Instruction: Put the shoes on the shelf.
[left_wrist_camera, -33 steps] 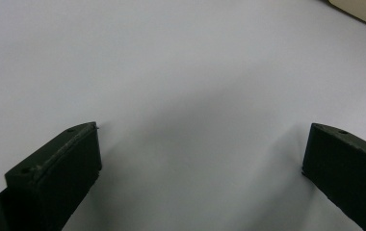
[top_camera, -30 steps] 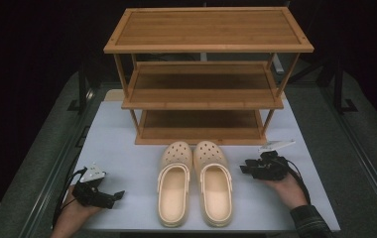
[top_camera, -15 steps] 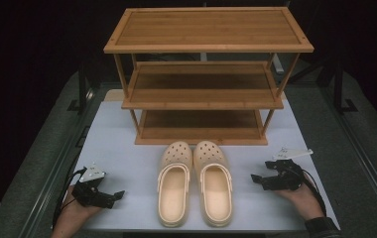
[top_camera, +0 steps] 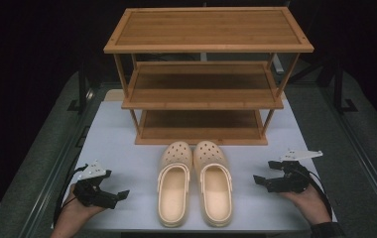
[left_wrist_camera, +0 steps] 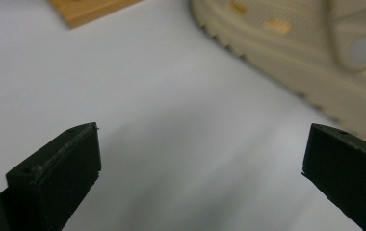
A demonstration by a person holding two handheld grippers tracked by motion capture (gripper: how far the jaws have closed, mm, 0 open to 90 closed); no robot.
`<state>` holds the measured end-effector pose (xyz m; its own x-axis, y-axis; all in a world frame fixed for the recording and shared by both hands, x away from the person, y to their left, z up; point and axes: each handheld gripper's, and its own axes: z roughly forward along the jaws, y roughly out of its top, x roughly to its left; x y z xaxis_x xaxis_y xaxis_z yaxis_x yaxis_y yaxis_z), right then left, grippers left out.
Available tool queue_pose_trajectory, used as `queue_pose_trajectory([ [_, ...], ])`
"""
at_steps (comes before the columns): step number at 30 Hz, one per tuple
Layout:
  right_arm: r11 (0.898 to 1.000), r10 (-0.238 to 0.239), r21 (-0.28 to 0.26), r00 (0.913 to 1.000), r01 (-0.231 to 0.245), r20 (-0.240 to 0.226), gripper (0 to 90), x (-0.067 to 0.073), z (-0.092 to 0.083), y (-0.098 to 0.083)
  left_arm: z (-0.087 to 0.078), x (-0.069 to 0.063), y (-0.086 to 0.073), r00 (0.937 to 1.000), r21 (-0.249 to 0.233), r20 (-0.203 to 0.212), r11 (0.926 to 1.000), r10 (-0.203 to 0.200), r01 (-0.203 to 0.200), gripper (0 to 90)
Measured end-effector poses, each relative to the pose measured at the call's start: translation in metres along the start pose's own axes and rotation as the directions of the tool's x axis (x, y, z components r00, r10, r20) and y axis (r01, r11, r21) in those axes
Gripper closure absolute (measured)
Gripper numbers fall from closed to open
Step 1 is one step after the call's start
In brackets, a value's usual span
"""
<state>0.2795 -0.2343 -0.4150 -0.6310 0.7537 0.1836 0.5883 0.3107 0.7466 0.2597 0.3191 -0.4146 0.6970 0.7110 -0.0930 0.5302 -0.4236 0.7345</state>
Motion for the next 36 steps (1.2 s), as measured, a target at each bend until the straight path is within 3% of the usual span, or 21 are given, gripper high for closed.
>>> queue_pose_trajectory([
  [5, 1.000, -0.015, -0.016, 0.9995, 0.015, -0.028, 16.7, 0.010, -0.003, 0.007, 0.000, -0.011, 0.015, 0.9993, -0.021, 0.022, 0.9993, 0.030, -0.030, 0.0],
  [7, 0.999, -0.023, -0.030, 0.9984, 0.021, -0.051, 16.7, 0.015, -0.004, 0.011, 0.001, -0.016, 0.022, 0.9984, -0.042, 0.051, 0.9989, 0.021, -0.019, 0.0],
  [10, 0.999, -0.029, -0.034, 0.9978, 0.027, -0.060, 16.7, 0.019, -0.004, 0.014, 0.002, -0.021, 0.027, 0.9978, -0.054, 0.062, 0.9984, 0.020, -0.017, 0.0],
  [18, 0.999, -0.037, -0.040, 0.9941, 0.033, -0.102, 16.7, 0.033, 0.001, 0.022, 0.012, -0.036, 0.043, 0.9939, -0.059, 0.092, 0.9967, 0.060, -0.055, 0.0],
  [19, 0.999, -0.040, -0.038, 0.9930, 0.036, -0.111, 16.8, 0.036, 0.003, 0.023, 0.013, -0.038, 0.045, 0.9926, -0.064, 0.101, 0.9961, 0.068, -0.061, 7.4],
  [23, 0.999, -0.044, -0.033, 0.9914, 0.040, -0.123, 16.8, 0.041, 0.006, 0.025, 0.019, -0.044, 0.052, 0.9893, -0.078, 0.122, 0.9944, 0.080, -0.071, 9.5],
  [28, 0.998, -0.052, -0.030, 0.9889, 0.049, -0.139, 17.1, 0.049, 0.013, 0.029, 0.026, -0.050, 0.058, 0.9868, -0.095, 0.129, 0.9918, 0.098, -0.086, 20.2],
  [36, 0.998, -0.064, -0.022, 0.9850, 0.061, -0.160, 21.3, 0.060, 0.026, 0.037, 0.034, -0.055, 0.062, 0.9881, -0.086, 0.124, 0.9930, 0.092, -0.081, 29.0],
])
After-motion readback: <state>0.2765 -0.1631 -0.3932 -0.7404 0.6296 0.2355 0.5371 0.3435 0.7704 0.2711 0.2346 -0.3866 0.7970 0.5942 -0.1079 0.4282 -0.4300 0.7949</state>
